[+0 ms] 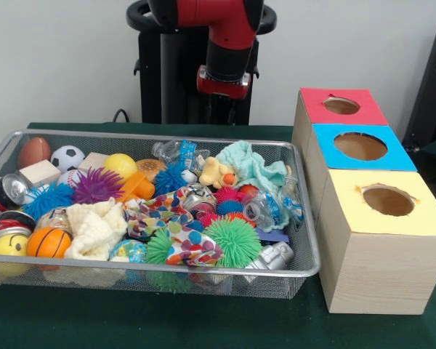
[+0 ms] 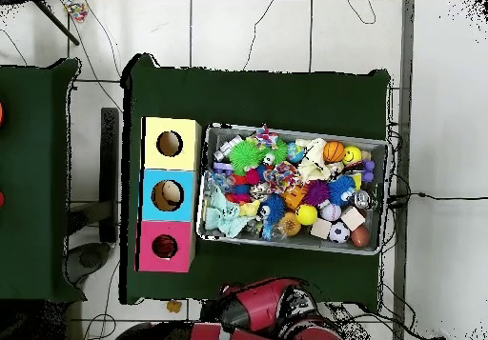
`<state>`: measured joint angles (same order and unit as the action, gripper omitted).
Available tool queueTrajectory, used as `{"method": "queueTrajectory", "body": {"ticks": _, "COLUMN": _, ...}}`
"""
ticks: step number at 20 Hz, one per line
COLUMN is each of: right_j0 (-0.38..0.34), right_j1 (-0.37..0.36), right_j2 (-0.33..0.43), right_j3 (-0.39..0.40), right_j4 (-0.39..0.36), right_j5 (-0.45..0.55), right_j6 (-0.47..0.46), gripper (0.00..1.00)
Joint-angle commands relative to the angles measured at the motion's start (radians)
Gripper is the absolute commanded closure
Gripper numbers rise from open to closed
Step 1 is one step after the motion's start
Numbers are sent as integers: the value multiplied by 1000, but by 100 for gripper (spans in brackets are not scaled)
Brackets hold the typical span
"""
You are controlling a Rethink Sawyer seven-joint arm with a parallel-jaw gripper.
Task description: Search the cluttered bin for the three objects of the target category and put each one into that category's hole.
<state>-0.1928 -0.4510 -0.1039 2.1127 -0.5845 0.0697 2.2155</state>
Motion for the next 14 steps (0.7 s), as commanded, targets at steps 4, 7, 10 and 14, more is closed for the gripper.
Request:
{"method": "queueTrajectory", "body": {"ticks": 4, "right_j0": 29, "right_j1": 66, "right_j2": -7, "right_j3": -190, "right_j4": 32, "right_j5": -132, "right_j6": 104, "gripper": 0}}
{"method": "queueTrajectory", "body": {"ticks": 7, "right_j0": 60, "right_j1": 81, "right_j2": -19, "right_j3": -186, "right_j4": 50, "right_j5": -165, "right_j6": 121, "gripper": 0}}
{"method": "queueTrajectory", "body": {"ticks": 10, "right_j0": 101, "right_j1": 84, "right_j2": -38, "right_j3": -160, "right_j4": 70, "right_j5": -202, "right_j6": 141, "gripper": 0}}
{"method": "queueTrajectory", "body": {"ticks": 14, "right_j0": 153, "right_j1": 90, "right_j2": -55, "right_j3": -132, "right_j4": 82, "right_j5": -240, "right_j6": 148, "gripper": 0}}
